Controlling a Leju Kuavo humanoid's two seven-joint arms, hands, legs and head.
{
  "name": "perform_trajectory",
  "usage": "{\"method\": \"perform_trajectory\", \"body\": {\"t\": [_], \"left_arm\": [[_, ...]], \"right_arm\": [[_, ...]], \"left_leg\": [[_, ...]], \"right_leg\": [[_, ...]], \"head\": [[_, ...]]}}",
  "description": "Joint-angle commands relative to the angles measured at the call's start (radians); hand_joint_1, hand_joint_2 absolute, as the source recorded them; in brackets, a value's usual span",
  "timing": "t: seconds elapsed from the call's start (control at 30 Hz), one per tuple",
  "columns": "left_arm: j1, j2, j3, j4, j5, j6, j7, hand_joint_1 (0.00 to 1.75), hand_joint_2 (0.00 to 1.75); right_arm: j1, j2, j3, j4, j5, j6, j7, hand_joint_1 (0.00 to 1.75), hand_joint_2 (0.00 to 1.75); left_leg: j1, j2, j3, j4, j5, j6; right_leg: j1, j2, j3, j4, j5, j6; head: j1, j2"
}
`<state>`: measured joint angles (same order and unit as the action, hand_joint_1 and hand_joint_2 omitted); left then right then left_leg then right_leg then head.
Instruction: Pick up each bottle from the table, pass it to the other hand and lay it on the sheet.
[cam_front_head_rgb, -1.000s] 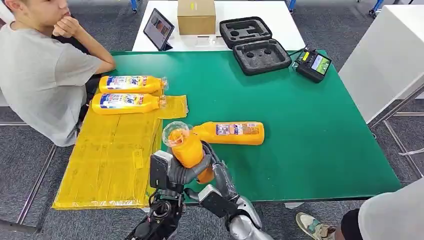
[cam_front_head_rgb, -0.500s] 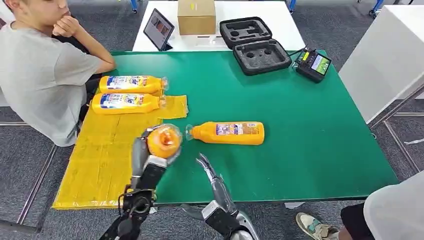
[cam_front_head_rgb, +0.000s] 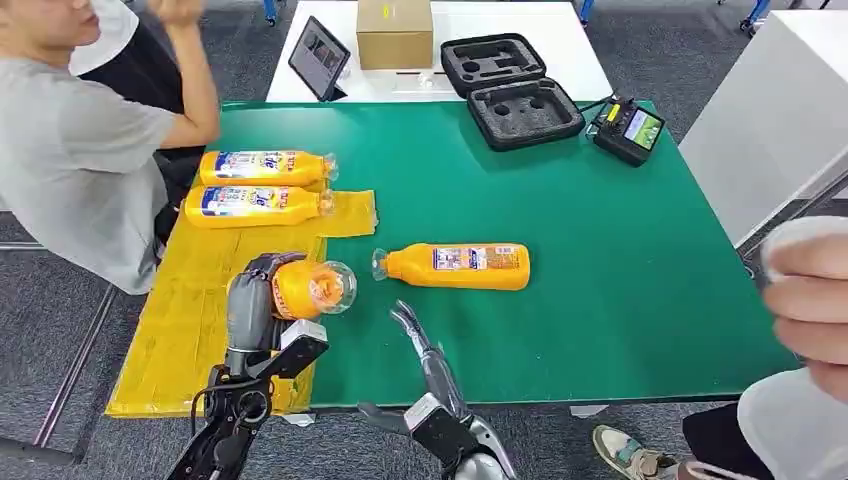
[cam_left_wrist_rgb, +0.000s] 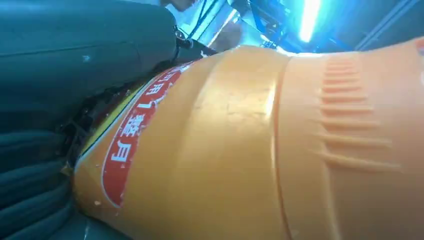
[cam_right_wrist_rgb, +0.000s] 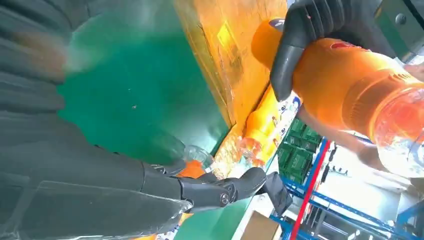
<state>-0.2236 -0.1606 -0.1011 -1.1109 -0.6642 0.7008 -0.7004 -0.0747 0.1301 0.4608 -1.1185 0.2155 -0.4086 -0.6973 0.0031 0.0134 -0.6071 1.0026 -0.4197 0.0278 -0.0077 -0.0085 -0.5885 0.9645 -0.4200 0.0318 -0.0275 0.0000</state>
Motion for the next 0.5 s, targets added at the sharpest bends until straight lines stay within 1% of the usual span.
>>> {"method": "perform_trajectory", "body": {"t": [0.03, 0.07, 0.1, 0.13, 0.17, 0.2, 0.23, 0.27, 0.3, 0.33, 0.37, 0.4, 0.47, 0.5], "left_arm": [[-0.026, 0.009, 0.04, 0.039, 0.0, -0.003, 0.002, 1.75, 1.75], [-0.026, 0.009, 0.04, 0.039, 0.0, -0.003, 0.002, 1.75, 1.75], [-0.03, -0.021, 0.117, 0.052, -0.161, -0.003, 0.013, 1.75, 1.75], [-0.046, -0.02, 0.139, 0.087, -0.281, -0.003, 0.063, 1.75, 1.75], [-0.06, -0.021, 0.173, 0.092, -0.411, -0.003, 0.108, 1.75, 1.75], [-0.071, -0.021, 0.185, 0.111, -0.44, -0.003, 0.127, 1.75, 1.75], [-0.091, -0.005, 0.189, 0.139, -0.549, -0.003, 0.192, 1.75, 1.75], [-0.098, -0.001, 0.193, 0.145, -0.586, -0.003, 0.22, 1.75, 1.75], [-0.113, 0.013, 0.195, 0.161, -0.664, -0.003, 0.282, 1.75, 1.75], [-0.124, 0.026, 0.182, 0.188, -0.706, -0.003, 0.319, 1.75, 1.75], [-0.14, 0.037, 0.169, 0.221, -0.714, -0.003, 0.343, 1.75, 1.75], [-0.169, 0.06, 0.126, 0.28, -0.72, -0.003, 0.402, 1.75, 1.75], [-0.248, 0.083, 0.08, 0.429, -0.777, -0.003, 0.504, 1.75, 1.75], [-0.27, 0.091, 0.065, 0.466, -0.798, -0.003, 0.528, 1.75, 1.75]], "right_arm": [[-0.036, 0.001, 0.012, 0.06, -0.003, 0.003, -0.001, 0.0, 1.75], [-0.036, 0.001, 0.012, 0.06, -0.003, 0.003, -0.001, 0.0, 1.75], [-0.035, 0.002, 0.012, 0.058, -0.005, 0.007, -0.001, 0.0, 1.75], [-0.036, 0.005, 0.011, 0.059, -0.007, 0.011, -0.001, 0.0, 1.75], [-0.038, 0.008, 0.011, 0.062, -0.01, 0.015, -0.001, 0.0, 1.75], [-0.039, 0.009, 0.009, 0.064, -0.013, 0.015, -0.001, 0.0, 1.75], [-0.043, 0.011, 0.008, 0.07, -0.019, 0.019, 0.0, 0.0, 1.75], [-0.046, 0.013, 0.007, 0.075, -0.023, 0.022, 0.001, 0.0, 1.75], [-0.053, 0.018, 0.004, 0.089, -0.03, 0.029, 0.003, 0.0, 1.75], [-0.058, 0.02, 0.003, 0.098, -0.034, 0.032, 0.004, 0.0, 1.75], [-0.063, 0.023, 0.0, 0.109, -0.038, 0.035, 0.004, 0.0, 1.75], [-0.071, 0.027, -0.007, 0.127, -0.042, 0.04, 0.002, 0.0, 1.75], [-0.085, 0.032, -0.009, 0.148, -0.054, 0.05, 0.0, 0.0, 1.75], [-0.087, 0.032, -0.009, 0.152, -0.056, 0.051, 0.0, 0.0, 1.75]], "left_leg": [[0.0, 0.0, 0.004, 0.0, -0.001, -0.001], [0.0, 0.0, 0.002, -0.001, 0.0, -0.001], [0.001, -0.001, 0.004, 0.0, -0.002, -0.002], [0.001, 0.0, 0.003, -0.001, -0.001, -0.001], [0.001, 0.0, 0.004, 0.0, -0.002, -0.002], [0.0, 0.0, 0.002, -0.001, -0.001, -0.001], [0.001, 0.0, 0.004, 0.0, -0.001, -0.002], [0.0, 0.0, 0.004, -0.001, -0.001, -0.002], [0.001, -0.001, 0.006, -0.001, -0.001, -0.002], [0.001, 0.0, 0.001, 0.0, 0.0, -0.001], [0.0, 0.0, 0.002, -0.001, 0.0, -0.001], [0.001, -0.001, 0.004, -0.001, 0.0, -0.002], [0.0, -0.001, 0.003, -0.001, 0.0, -0.001], [0.0, -0.003, 0.004, -0.002, 0.0, -0.002]], "right_leg": [[0.0, 0.002, 0.003, 0.0, -0.001, -0.001], [0.0, 0.001, 0.002, 0.0, 0.0, -0.001], [0.0, 0.001, 0.004, 0.0, -0.002, -0.001], [0.0, 0.001, 0.003, -0.001, -0.001, -0.001], [0.0, 0.001, 0.004, 0.0, -0.002, -0.001], [0.0, 0.001, 0.002, -0.001, 0.0, -0.001], [0.0, 0.001, 0.003, 0.0, -0.001, -0.001], [0.0, 0.001, 0.004, 0.0, -0.001, -0.001], [0.0, 0.001, 0.005, 0.0, -0.002, -0.002], [0.001, 0.001, 0.001, -0.001, 0.0, -0.001], [0.0, 0.001, 0.001, 0.0, 0.0, -0.001], [0.0, 0.0, 0.003, 0.0, -0.001, -0.002], [0.0, 0.0, 0.002, -0.001, 0.0, -0.001], [0.0, -0.001, 0.004, -0.001, -0.001, -0.001]], "head": [[0.0, 0.0], [0.0, 0.0], [0.0, 0.0], [0.0, 0.0], [0.0, 0.0], [0.0, 0.0], [0.0, 0.0], [0.0, 0.0], [0.0, 0.0], [0.0, 0.0], [0.0, 0.0], [0.0, 0.0], [0.0, 0.0], [0.0, 0.0]]}}
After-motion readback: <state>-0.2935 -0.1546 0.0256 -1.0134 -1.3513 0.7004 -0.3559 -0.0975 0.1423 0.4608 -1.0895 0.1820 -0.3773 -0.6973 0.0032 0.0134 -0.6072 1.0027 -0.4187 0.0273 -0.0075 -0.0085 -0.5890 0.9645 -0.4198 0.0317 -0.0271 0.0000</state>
